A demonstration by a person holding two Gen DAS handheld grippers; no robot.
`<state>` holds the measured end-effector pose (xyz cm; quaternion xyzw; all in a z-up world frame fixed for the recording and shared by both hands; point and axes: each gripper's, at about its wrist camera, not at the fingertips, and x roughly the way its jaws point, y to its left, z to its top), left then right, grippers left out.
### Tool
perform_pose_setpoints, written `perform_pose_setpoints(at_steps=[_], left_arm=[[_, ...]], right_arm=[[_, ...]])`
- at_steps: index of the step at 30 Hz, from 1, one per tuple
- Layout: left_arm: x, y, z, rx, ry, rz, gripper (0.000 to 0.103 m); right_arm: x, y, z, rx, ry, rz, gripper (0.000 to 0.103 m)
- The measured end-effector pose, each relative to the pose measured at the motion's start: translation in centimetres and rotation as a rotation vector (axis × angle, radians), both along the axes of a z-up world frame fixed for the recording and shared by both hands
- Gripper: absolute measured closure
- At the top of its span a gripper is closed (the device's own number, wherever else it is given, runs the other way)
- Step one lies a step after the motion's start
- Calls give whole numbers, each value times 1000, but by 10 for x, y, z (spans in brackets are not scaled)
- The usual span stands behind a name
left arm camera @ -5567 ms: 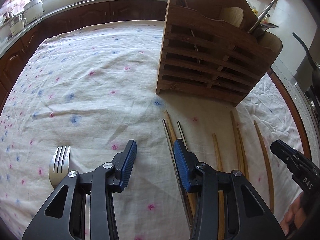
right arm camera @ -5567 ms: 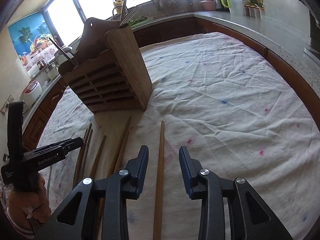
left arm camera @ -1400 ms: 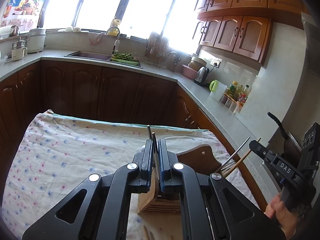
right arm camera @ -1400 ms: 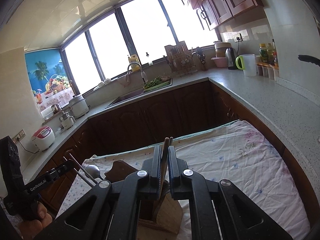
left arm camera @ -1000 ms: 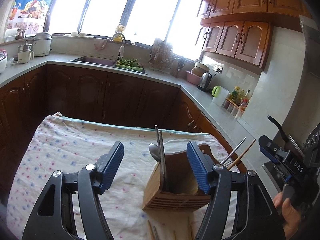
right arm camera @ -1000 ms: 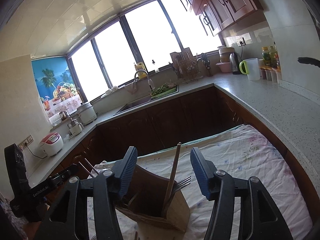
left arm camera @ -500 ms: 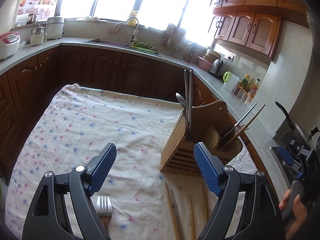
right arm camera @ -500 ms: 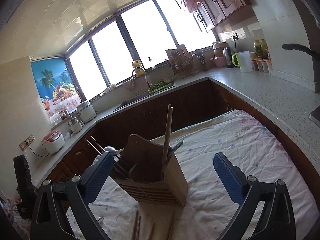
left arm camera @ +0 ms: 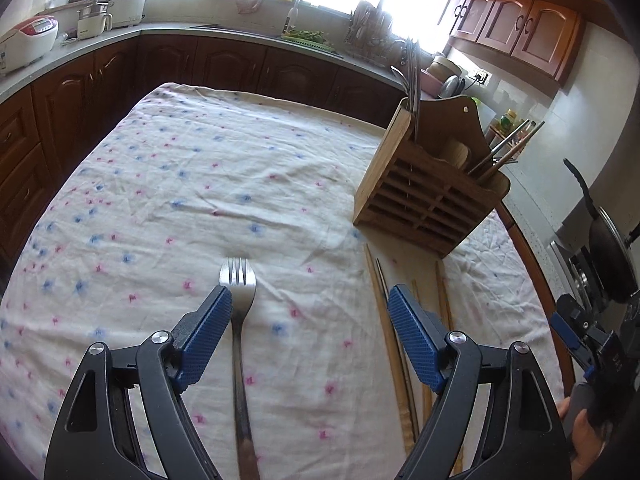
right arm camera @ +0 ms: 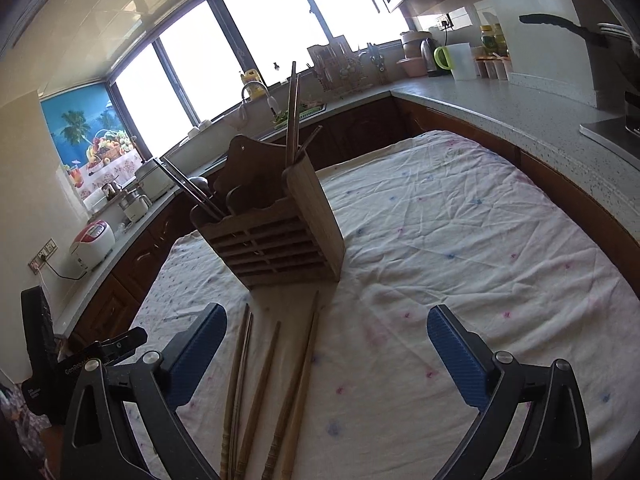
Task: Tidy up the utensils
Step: 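Move both open tools back down toward the remaining chopsticks, then grasp a wooden chopstick with the left tool while the right tool grasps another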
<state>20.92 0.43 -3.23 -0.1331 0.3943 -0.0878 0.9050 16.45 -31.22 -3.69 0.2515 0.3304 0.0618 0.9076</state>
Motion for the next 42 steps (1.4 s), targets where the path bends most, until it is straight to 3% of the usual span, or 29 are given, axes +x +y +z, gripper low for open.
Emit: perform_pose_setpoints(at_steps=[16,19,26,28,30,38,42], left_arm=[[-13,-6,-18,17,57,-9,21],[-9,-10,-19,15,67,-23,21],[10,-24,-20,42,85,-56,21],[19,-28,-22,51,99,-68,23],[28,-32,-23,50,108,-81,36],[69,-52,-20,72,120,-131,47],[90,-63,-23,85,149,-162,59]], right_arm=[[-7,18,-8,-32,44,56,4],[0,23,-12,-39,68,76,13],[17,29,-23,-35,118,111,48],[23,30,-25,-30,125,120,51],[31,32,-26,-29,131,131,56],[76,39,-33,-29,155,166,70],[96,43,-39,-39,173,179,73]])
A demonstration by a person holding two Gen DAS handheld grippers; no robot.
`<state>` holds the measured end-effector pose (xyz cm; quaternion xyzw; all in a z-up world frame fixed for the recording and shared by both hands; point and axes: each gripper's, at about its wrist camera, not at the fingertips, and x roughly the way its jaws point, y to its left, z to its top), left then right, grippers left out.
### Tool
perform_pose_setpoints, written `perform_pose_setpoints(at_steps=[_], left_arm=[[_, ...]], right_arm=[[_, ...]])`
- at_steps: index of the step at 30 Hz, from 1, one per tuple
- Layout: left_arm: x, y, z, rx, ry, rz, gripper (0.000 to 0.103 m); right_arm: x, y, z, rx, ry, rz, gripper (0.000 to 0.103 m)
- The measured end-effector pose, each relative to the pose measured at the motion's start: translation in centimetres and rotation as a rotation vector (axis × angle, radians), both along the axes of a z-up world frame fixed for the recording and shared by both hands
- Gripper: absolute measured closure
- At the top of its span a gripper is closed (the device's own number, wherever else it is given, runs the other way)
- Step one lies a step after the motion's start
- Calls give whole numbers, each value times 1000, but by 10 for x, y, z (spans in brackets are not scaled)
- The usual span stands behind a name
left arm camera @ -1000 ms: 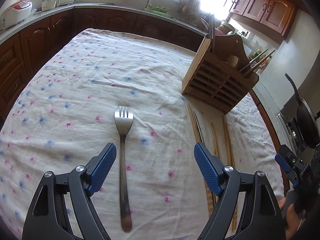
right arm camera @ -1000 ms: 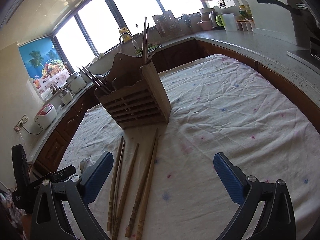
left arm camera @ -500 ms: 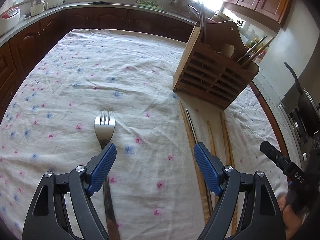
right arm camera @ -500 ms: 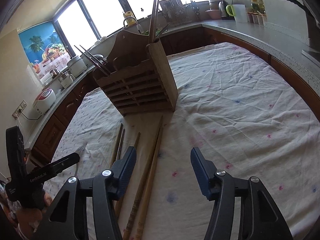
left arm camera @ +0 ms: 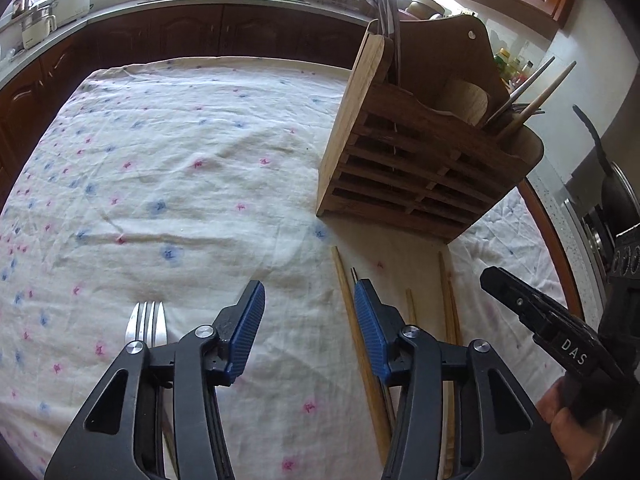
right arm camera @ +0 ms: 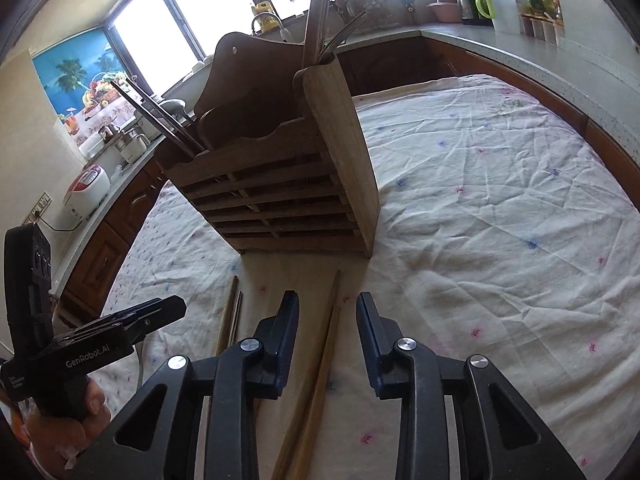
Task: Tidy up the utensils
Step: 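Grasp a wooden chopstick with the left tool while the right tool grasps another, then lift both wooden chopsticks and carry them over the holder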
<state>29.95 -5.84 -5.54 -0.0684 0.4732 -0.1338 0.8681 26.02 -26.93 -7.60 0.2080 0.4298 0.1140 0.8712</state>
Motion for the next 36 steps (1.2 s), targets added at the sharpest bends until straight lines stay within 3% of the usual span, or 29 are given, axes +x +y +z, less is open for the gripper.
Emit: perform_pose_setpoints(at_steps=[6,13,17,20,22,29,36], left_arm=[[26,-14,-8,21,29,-26,63],[41,-24,-23,39,68,-50,75],[38,-31,-23,82,39,-69,76],[34,-42,-24,120,21,-102,93],[32,-45,-24,123,16,-123,97],[20,-30,-15,64,5,-124,99],[-13,2,22,-25,-72,-97,99]], right_arm=[[21,8,-8,-28,27,31,77],[37,14,-27,-63,83,47,84],[37,19,-27,-97,71,52,88],[35,24,-26,-116,63,65,96],[33,26,-26,-103,60,69,97],[15,17,-4,-36,8,47,98],[-14,-1,32,33,-67,22,99]])
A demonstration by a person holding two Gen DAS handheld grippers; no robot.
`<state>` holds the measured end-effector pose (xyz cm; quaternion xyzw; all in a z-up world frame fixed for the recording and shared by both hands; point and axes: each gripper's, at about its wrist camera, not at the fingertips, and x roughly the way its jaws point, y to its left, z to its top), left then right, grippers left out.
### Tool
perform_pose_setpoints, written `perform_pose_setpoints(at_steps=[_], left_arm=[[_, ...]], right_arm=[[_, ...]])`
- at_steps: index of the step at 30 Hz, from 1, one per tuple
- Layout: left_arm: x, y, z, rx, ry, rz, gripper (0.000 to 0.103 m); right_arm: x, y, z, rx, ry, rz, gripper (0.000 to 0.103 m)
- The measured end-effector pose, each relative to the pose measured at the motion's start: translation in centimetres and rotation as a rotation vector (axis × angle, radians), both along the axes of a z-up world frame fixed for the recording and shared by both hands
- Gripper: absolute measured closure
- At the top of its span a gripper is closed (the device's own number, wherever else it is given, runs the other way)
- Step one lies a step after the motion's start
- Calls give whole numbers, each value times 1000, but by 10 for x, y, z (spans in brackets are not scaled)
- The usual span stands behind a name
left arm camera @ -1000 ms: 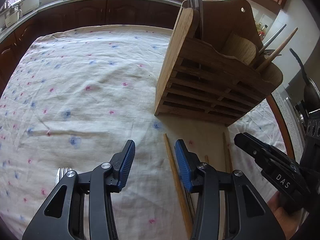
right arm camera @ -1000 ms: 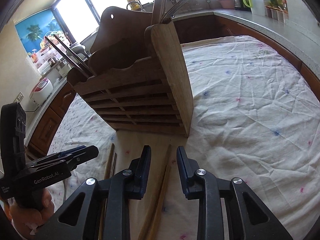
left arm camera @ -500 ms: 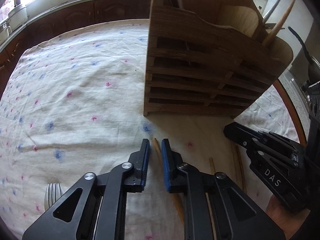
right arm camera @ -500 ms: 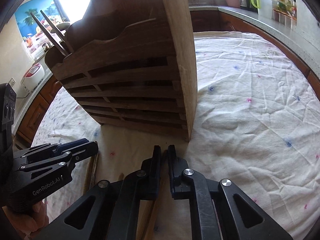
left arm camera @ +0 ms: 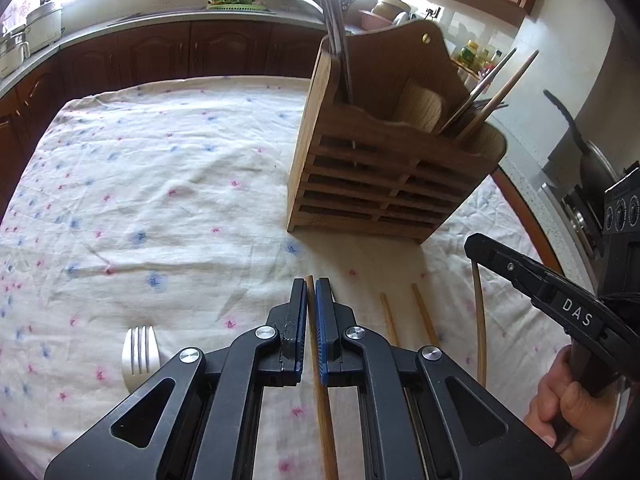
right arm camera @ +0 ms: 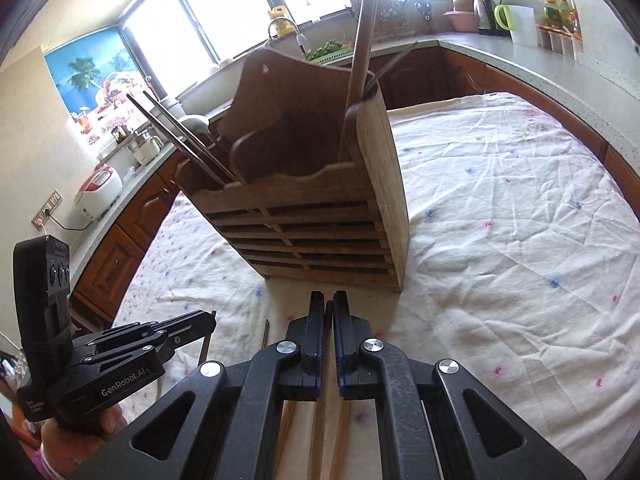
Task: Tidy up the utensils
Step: 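Lift both wooden chopsticks and carry them over the holder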
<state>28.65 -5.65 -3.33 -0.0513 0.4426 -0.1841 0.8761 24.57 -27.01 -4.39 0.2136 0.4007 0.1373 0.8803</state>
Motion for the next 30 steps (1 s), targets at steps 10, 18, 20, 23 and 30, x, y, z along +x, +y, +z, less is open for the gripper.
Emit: perform_pose_setpoints(at_steps=[10,18,20,23,30], left_arm=[[-55,27,60,-88,-126,14,100],[-97,48,91,-134,-185,20,100],[-108,53,97,-139,-201,24,100],[-120,61,106,-149,-226,29,100],[-137,69,124,-155,-286,45,100]], right_arm=[[-31,-16,53,53,-107,-5,99],[-69,-21,89,76,-176,7,99],[-78,-21,95,81,-188,9,99],[-88,-22,103,80,-209,10,99],[-95,-26,118,71,-254,-11,99]])
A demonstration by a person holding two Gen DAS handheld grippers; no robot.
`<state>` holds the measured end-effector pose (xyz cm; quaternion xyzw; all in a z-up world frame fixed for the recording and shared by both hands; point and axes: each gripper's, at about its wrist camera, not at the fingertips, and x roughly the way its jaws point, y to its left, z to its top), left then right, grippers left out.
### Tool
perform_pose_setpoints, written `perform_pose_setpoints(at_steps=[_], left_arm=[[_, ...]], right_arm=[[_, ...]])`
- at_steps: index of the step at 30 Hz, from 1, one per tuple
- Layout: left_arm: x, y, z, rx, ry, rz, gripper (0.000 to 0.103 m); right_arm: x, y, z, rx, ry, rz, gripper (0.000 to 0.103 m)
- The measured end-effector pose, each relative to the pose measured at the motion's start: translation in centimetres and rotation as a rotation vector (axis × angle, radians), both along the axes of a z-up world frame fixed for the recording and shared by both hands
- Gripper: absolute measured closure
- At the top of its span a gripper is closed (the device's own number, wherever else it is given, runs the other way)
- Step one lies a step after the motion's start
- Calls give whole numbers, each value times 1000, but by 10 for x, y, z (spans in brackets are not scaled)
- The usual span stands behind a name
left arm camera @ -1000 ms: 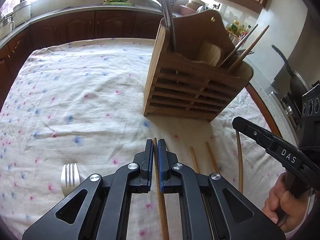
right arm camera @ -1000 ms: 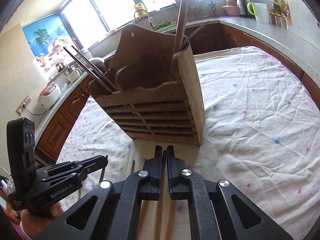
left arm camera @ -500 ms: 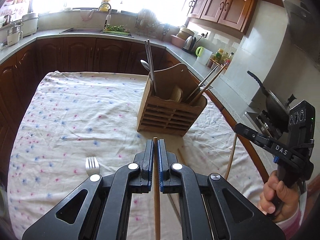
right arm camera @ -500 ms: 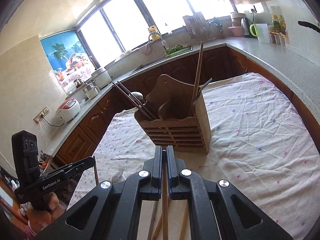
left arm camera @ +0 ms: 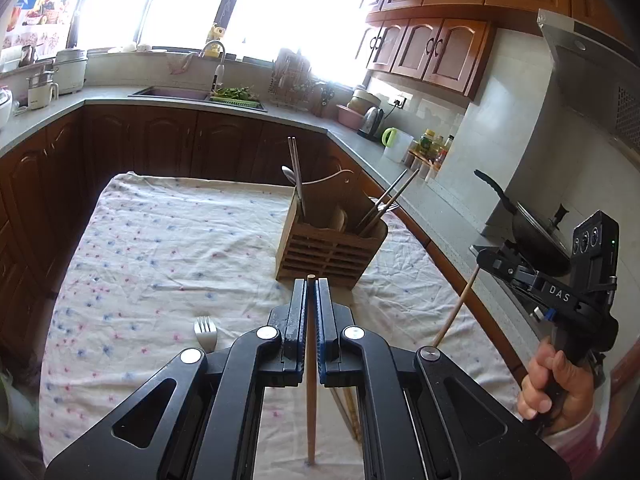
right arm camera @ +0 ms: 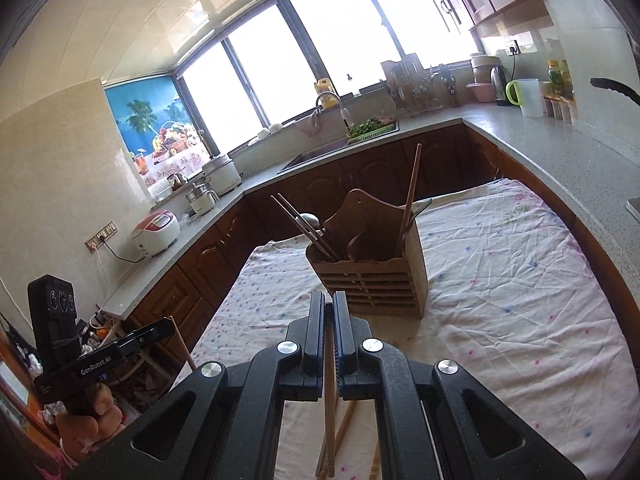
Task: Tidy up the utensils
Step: 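Lift both wooden chopsticks and carry them over the holder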
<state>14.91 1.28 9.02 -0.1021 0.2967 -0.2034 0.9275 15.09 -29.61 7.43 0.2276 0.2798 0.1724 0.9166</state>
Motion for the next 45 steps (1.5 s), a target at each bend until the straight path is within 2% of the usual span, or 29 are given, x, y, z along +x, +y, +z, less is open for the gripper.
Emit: perform_pose_setpoints(at_steps=[7,16,20,23,27,29,32,36,40,45], left_arm=[[-1,1,17,9,-57,21,101],[16,-1,40,17,-120,30,103],[26,2,37,27,-112,54,103],[41,12,20,8,-48,78,103],[69,28,-14,-22,94,130,103],[85,35,-35,-12,161,165,102],[113,44,-71,-8,265,213,82],[150,46,-113,35,365,267,72],[180,43,-144,74,428,298,71],[213,35,-162,132,462,322,72]], right_arm=[[4,-5,17,-18,-49,-26,99],[22,-9,30,-40,-86,-43,99],[26,-8,32,-42,-93,-40,99],[27,-9,30,-36,-91,-39,99],[29,-11,25,-22,-78,-36,99],[29,-13,22,-13,-74,-34,99],[29,-14,20,2,-69,-29,99],[28,-14,16,13,-64,-20,99],[30,-14,14,17,-55,-16,99],[35,-15,10,24,-42,-11,99]])
